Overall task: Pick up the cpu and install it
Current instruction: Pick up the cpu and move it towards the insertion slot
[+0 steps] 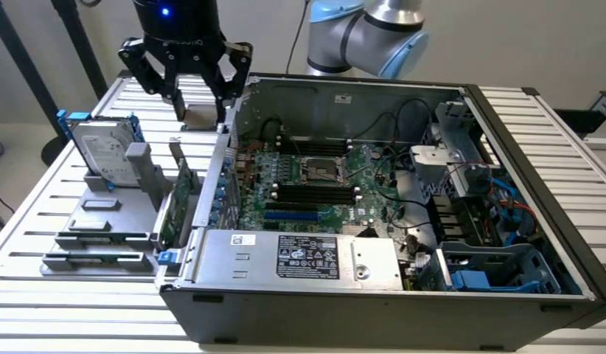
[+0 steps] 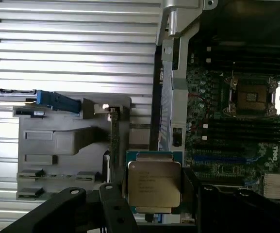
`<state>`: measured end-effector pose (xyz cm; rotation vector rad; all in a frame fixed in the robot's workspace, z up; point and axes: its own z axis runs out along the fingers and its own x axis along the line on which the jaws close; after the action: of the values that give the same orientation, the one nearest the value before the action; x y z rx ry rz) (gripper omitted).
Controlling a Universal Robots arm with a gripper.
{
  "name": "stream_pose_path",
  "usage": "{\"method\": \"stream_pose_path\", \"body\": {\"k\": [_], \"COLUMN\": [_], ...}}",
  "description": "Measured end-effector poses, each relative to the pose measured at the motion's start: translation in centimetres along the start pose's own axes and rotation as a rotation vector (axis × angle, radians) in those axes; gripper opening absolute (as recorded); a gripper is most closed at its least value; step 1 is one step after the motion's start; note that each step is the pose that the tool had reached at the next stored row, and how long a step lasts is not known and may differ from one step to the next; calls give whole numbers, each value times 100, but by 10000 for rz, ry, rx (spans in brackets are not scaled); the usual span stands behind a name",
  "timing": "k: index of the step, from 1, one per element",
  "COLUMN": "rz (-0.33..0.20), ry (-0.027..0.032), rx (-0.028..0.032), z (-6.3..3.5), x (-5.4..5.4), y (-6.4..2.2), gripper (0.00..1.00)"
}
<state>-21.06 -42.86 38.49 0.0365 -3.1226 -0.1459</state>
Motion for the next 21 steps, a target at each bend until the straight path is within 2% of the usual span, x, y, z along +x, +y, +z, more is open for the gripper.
{"method": "stream_pose_path", "body": {"k": [5,11,21], "rz": [-1,-1,0], "ry": [-1,0,10], "rx": [-41,-45,-45], "z": [-3,9,158], "x": [-229,-499,-959], "y": [-5,-8,31], "gripper": [55,55,55]}}
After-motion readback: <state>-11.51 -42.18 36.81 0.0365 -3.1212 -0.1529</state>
